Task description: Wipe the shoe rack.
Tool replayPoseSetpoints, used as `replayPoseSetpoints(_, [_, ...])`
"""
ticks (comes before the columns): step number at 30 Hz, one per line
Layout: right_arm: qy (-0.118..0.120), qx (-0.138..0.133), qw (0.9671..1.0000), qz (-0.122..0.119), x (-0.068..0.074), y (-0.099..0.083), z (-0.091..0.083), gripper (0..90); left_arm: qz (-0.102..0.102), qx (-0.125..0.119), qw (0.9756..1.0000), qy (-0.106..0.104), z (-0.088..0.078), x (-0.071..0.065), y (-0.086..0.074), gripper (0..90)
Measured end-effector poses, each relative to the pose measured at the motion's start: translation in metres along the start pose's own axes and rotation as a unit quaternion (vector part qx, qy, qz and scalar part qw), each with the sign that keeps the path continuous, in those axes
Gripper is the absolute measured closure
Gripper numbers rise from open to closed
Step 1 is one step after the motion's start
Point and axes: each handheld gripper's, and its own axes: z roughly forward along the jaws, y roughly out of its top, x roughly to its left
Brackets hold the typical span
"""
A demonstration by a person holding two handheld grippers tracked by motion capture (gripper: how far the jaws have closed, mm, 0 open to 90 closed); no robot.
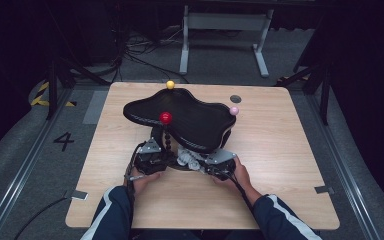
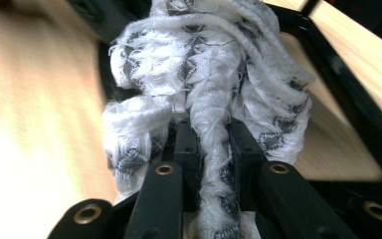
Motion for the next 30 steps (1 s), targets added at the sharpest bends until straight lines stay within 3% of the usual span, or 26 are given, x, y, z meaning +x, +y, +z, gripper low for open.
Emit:
replayPoseSetpoints(2, [0.0, 0.0, 1.0, -0.008, 0.006, 0.002, 0.0, 78.6, 0.0, 0.0, 1.0, 0.0, 0.0, 0.0, 0.0, 71.9])
replayPoseSetpoints(3, [-0.007, 0.0, 0.9996, -0.029, 0.007, 0.003, 0.001, 78.6, 0.0, -0.002, 1.0, -0.002, 0.0, 0.0, 0.0, 71.9])
replayPoseSetpoints(7, [0.0, 0.001, 0.9999, -0.013, 0.006, 0.002, 0.0, 78.3, 0.0, -0.002, 1.0, -0.003, 0.001, 0.0, 0.0, 72.1])
replayPoseSetpoints(8, [-0.011, 0.005, 0.9996, -0.027, 0.004, 0.002, 0.0, 78.1, 0.001, -0.001, 1.0, -0.003, 0.0, 0.0, 0.0, 72.2])
replayPoseSetpoints(10, [-0.019, 0.007, 0.9992, -0.034, 0.002, 0.001, 0.0, 78.1, 0.002, -0.001, 1.0, -0.003, 0.0, 0.001, 0.0, 72.2])
replayPoseSetpoints(14, [-0.05, 0.016, 0.9983, -0.024, -0.019, -0.008, -0.003, 78.1, 0.002, -0.001, 1.0, -0.003, 0.001, 0.001, 0.0, 72.2])
replayPoseSetpoints(22, [-0.094, 0.023, 0.9951, 0.022, -0.059, -0.025, -0.01, 78.0, 0.002, 0.002, 1.0, -0.006, 0.0, 0.001, 0.0, 72.3])
replayPoseSetpoints(25, [-0.096, 0.017, 0.9936, 0.058, -0.074, -0.032, -0.013, 77.9, 0.001, 0.001, 1.0, -0.005, 0.0, 0.002, 0.0, 72.3])
replayPoseSetpoints(30, [-0.099, 0.018, 0.9921, 0.075, -0.083, -0.035, -0.012, 77.9, 0.0, -0.002, 1.0, -0.005, 0.0, 0.001, 0.0, 72.3])
